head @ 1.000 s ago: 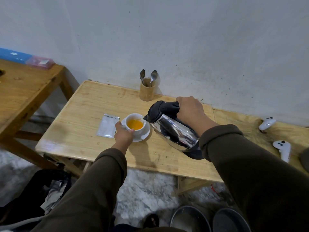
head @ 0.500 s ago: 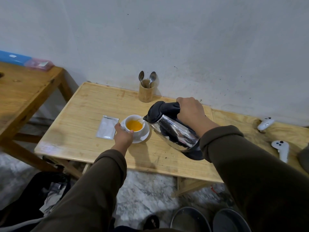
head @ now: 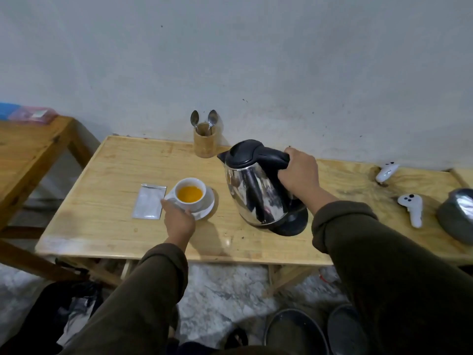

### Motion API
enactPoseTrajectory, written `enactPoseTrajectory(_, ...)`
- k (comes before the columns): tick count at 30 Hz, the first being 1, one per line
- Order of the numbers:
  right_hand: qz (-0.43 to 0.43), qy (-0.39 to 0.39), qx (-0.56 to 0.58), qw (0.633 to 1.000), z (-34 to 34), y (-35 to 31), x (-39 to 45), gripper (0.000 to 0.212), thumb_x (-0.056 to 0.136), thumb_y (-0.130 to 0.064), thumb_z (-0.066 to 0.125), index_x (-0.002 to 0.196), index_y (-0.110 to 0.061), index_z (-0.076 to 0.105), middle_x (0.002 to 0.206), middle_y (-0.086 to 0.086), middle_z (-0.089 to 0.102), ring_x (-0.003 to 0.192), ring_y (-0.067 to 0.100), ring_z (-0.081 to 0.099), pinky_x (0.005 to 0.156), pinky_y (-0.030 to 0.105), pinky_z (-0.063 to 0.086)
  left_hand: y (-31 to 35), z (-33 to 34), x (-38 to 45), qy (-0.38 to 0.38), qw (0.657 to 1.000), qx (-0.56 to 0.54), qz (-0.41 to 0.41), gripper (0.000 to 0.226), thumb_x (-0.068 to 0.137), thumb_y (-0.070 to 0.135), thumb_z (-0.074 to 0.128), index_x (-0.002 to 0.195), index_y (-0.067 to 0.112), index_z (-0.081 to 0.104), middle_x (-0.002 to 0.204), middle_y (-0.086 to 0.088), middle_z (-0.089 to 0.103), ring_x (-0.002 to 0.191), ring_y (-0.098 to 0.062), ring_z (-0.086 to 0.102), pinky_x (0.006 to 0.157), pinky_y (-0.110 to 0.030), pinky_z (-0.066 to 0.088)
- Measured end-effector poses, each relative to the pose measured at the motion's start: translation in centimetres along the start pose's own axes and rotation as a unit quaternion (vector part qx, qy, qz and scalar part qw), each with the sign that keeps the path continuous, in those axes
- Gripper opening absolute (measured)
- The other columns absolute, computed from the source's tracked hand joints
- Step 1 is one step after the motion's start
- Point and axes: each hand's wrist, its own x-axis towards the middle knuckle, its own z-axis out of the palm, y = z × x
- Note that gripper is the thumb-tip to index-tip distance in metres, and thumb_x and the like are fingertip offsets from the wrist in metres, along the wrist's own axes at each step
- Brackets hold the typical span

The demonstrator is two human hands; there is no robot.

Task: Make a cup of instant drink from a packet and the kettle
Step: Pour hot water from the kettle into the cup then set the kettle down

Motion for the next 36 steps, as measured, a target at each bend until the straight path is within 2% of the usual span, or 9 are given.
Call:
enactPoseTrajectory(3,0.054,0.033,0.042,0.997,-0.2,1.6,-1.0,0.027,0.077,-0.003,0.057,0.104,-0.010,0.060,0.089,0.010,0.063,0.081,0.028,0.057,0.067,0.027,0.039,-0.3,0.6,-0.5,0.021,0.997,0.057,0.056,0.054,0.088,0.002,0.052,0.138,-0.001,0.031,0.135,-0.022,0.047,0.125,-0.039,0.049,0.101,-0.042,0.041)
enactPoseTrajectory(8,0.163,0.089,0.107,0.977,-0.3,3.9,-2.6,0.019,0.078,-0.002,0.055,0.095,-0.010,0.057,0.082,0.003,0.054,0.074,0.023,0.049,0.067,0.028,0.039,-0.8,1.7,-0.8,0.018,0.995,0.085,0.038,0.035,0.090,0.007,0.051,0.123,-0.004,0.049,0.121,-0.023,0.058,0.113,-0.039,0.056,0.083,-0.036,0.044)
enactPoseTrajectory(9,0.186,0.100,0.121,0.970,-0.2,4.4,-3.0,0.017,0.077,-0.001,0.054,0.091,-0.011,0.055,0.081,0.003,0.054,0.074,0.024,0.049,0.067,0.028,0.038,-1.3,1.9,-0.7,0.011,0.992,0.116,0.048,0.032,0.091,0.011,0.050,0.119,-0.005,0.053,0.119,-0.024,0.059,0.111,-0.039,0.056,0.083,-0.036,0.044)
enactPoseTrajectory(12,0.238,0.123,0.158,0.950,0.2,5.7,-3.9,0.016,0.076,0.002,0.053,0.084,-0.012,0.050,0.080,0.005,0.054,0.073,0.026,0.050,0.066,0.030,0.039,-2.6,2.5,0.0,-0.018,0.971,0.222,0.090,0.032,0.094,0.016,0.043,0.108,-0.006,0.062,0.115,-0.024,0.063,0.115,-0.039,0.053,0.100,-0.042,0.041)
enactPoseTrajectory(17,0.293,0.165,0.206,0.919,0.7,7.1,-4.9,0.018,0.078,0.002,0.051,0.092,-0.007,0.057,0.080,0.006,0.055,0.072,0.027,0.052,0.065,0.029,0.040,-3.5,3.0,0.5,-0.046,0.951,0.284,0.109,0.034,0.096,0.020,0.036,0.106,0.006,0.065,0.116,-0.013,0.066,0.122,-0.031,0.050,0.113,-0.038,0.028)
enactPoseTrajectory(23,0.301,0.166,0.220,0.913,1.6,7.6,-5.5,0.020,0.078,0.003,0.053,0.094,-0.008,0.057,0.083,0.006,0.056,0.074,0.024,0.051,0.067,0.027,0.041,-3.3,3.7,-0.4,-0.066,0.962,0.258,0.066,0.038,0.090,0.011,0.043,0.117,-0.011,0.057,0.132,-0.028,0.051,0.129,-0.038,0.040,0.111,-0.034,0.024)
enactPoseTrajectory(26,0.298,0.164,0.216,0.915,1.6,7.7,-5.5,0.020,0.077,0.004,0.053,0.093,-0.008,0.056,0.081,0.005,0.055,0.074,0.024,0.051,0.067,0.026,0.040,-2.8,3.3,-0.8,-0.071,0.966,0.245,0.050,0.039,0.089,0.010,0.048,0.123,-0.009,0.053,0.136,-0.026,0.047,0.127,-0.036,0.043,0.109,-0.037,0.032)
enactPoseTrajectory(29,0.300,0.163,0.226,0.913,1.9,7.9,-5.8,0.020,0.077,0.005,0.053,0.091,-0.009,0.056,0.081,0.004,0.055,0.073,0.024,0.052,0.067,0.026,0.041,-2.6,2.9,-0.8,-0.086,0.961,0.253,0.073,0.033,0.088,0.011,0.051,0.116,-0.007,0.058,0.126,-0.025,0.055,0.115,-0.035,0.053,0.101,-0.040,0.042)
enactPoseTrajectory(36,0.314,0.148,0.232,0.909,1.9,8.0,-6.2,0.018,0.079,0.002,0.055,0.092,-0.011,0.055,0.085,0.004,0.054,0.077,0.023,0.052,0.069,0.026,0.043,-1.9,1.8,-0.9,-0.090,0.948,0.290,0.097,0.024,0.089,0.010,0.051,0.105,-0.004,0.062,0.112,-0.021,0.063,0.106,-0.035,0.058,0.087,-0.037,0.046)
